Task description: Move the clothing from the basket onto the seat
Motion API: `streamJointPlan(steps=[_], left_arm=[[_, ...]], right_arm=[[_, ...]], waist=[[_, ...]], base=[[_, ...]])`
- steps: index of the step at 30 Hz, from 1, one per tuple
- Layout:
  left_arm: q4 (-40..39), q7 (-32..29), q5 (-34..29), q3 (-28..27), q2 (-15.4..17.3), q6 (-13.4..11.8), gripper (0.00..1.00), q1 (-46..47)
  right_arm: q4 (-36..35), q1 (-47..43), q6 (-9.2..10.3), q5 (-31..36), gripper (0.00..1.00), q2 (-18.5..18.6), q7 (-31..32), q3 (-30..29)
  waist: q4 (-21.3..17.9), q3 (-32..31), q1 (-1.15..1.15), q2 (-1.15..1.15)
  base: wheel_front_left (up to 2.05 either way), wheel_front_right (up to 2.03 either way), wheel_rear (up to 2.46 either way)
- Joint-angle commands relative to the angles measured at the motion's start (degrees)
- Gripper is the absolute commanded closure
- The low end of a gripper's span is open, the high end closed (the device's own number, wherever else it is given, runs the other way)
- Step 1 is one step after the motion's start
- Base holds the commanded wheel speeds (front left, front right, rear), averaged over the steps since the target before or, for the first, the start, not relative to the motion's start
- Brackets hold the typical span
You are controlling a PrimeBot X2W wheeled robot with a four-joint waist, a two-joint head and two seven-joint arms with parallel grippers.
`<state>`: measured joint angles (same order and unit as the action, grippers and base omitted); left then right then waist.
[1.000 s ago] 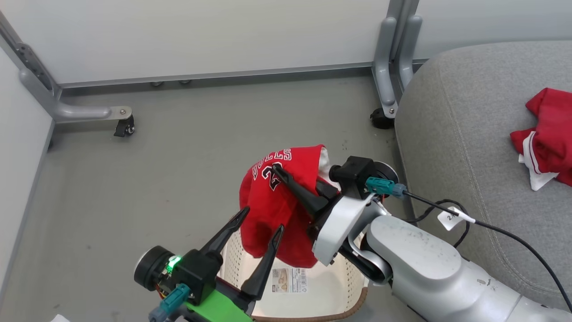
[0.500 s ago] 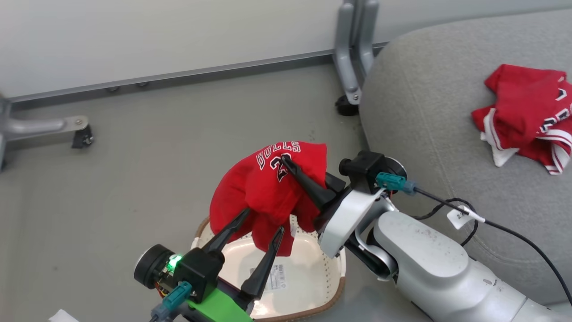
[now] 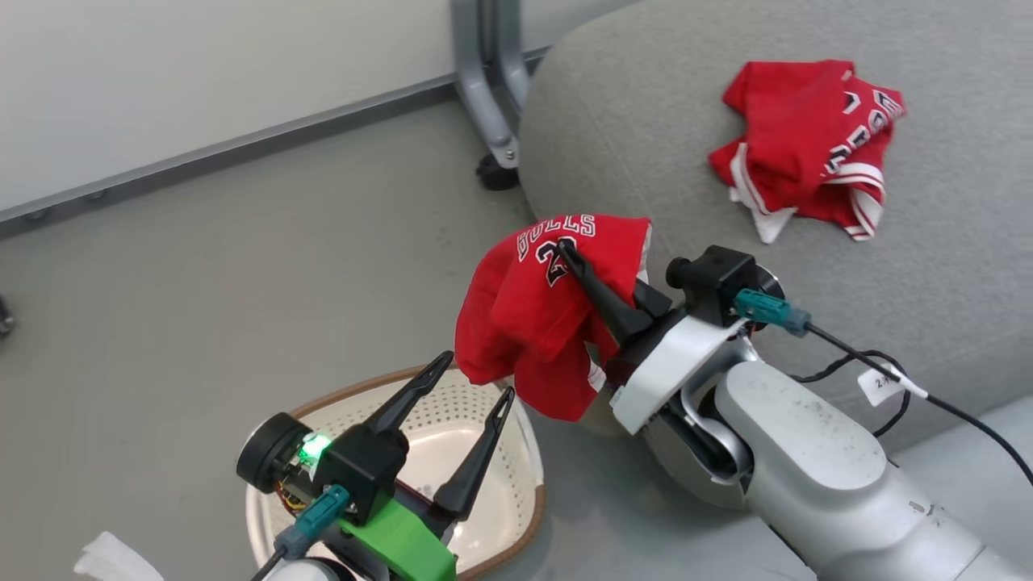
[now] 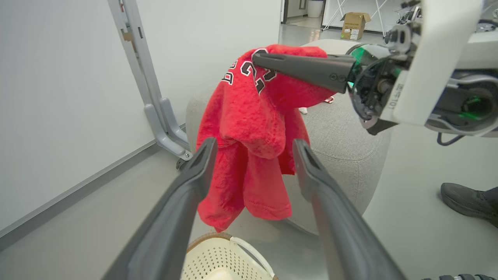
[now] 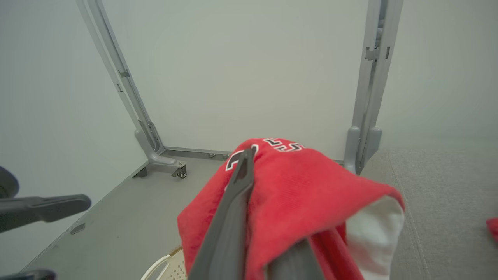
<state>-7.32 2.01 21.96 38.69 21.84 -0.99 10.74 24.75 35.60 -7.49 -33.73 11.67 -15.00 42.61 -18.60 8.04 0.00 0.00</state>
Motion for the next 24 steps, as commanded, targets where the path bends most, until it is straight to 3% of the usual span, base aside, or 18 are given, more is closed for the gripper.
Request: streamJointPlan(steps=[1, 13, 24], left_arm=[[-0.3, -0.4, -0.1, -0.1, 0.5, 0.1, 0.0, 1.1], [-2.1, -2.6, -0.7, 0.7, 1.3, 0.4, 0.0, 3.4], [-4.0, -4.8, -2.9, 1.4, 1.3, 2.2, 0.0, 9.8]], right_arm=[[-0.5, -0.6, 0.0, 0.6, 1.0, 0.2, -0.3, -1.2], [-2.7, -2.3, 0.0, 3.0, 1.0, 1.1, -0.2, -10.5], [-4.8, 9.0, 0.01, 6.6, 1.0, 4.0, -0.3, -23.1]], waist=[[-5.1, 2.2, 0.0, 0.0], [-11.3, 6.0, 0.0, 0.0], [-8.5, 14.7, 0.0, 0.0]], base=[[0.0, 0.0, 0.0], [0.0, 0.0, 0.0], [0.0, 0.0, 0.0]])
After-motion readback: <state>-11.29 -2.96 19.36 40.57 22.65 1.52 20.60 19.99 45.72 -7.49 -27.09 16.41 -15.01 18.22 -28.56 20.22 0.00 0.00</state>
